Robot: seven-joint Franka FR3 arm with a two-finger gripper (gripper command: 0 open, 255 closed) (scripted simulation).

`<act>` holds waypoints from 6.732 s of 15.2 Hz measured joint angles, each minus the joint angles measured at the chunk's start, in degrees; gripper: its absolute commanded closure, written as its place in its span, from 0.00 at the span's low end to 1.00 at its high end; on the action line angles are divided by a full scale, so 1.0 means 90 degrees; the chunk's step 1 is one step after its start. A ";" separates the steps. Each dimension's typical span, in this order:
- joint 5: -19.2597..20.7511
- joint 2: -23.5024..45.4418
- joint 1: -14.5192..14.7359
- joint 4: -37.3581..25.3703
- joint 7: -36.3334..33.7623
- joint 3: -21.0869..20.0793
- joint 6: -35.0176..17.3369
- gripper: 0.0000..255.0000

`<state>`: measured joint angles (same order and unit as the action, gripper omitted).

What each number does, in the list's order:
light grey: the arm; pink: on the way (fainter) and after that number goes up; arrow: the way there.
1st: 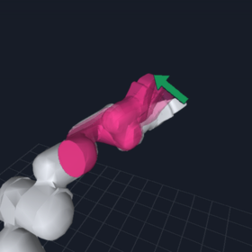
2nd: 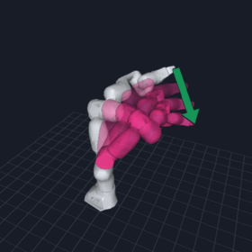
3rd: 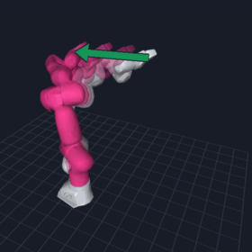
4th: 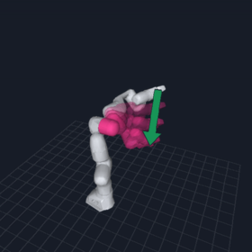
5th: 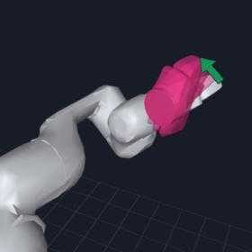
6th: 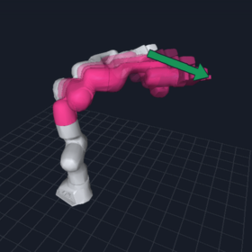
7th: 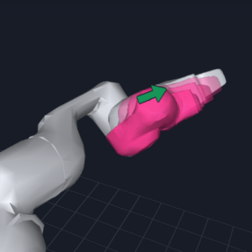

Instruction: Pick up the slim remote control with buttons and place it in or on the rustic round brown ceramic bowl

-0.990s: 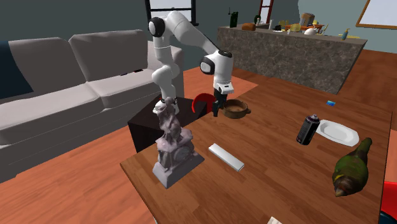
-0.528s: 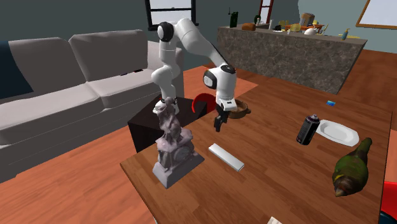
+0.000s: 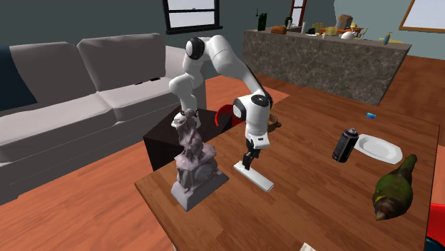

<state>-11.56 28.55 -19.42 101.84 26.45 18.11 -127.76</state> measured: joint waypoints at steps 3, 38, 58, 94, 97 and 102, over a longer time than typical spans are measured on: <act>-0.0162 0.0482 -0.0175 -0.0409 0.0087 -0.0062 -0.0052 0.00; -0.0099 0.0320 -0.0159 -0.0530 0.0039 -0.0017 0.0223 1.00; 0.0301 -0.0711 0.0171 -0.0605 -0.0404 0.0119 0.1272 1.00; 0.1122 -0.3234 0.2969 0.3020 -0.5287 -0.1763 -0.0064 1.00; 0.1111 -0.3094 0.2962 0.3127 -0.5264 -0.1757 -0.0310 1.00; 0.1086 -0.2831 0.2962 0.3295 -0.5239 -0.1759 -0.0741 1.00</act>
<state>-1.79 3.08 7.25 131.50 -20.70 2.28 -134.43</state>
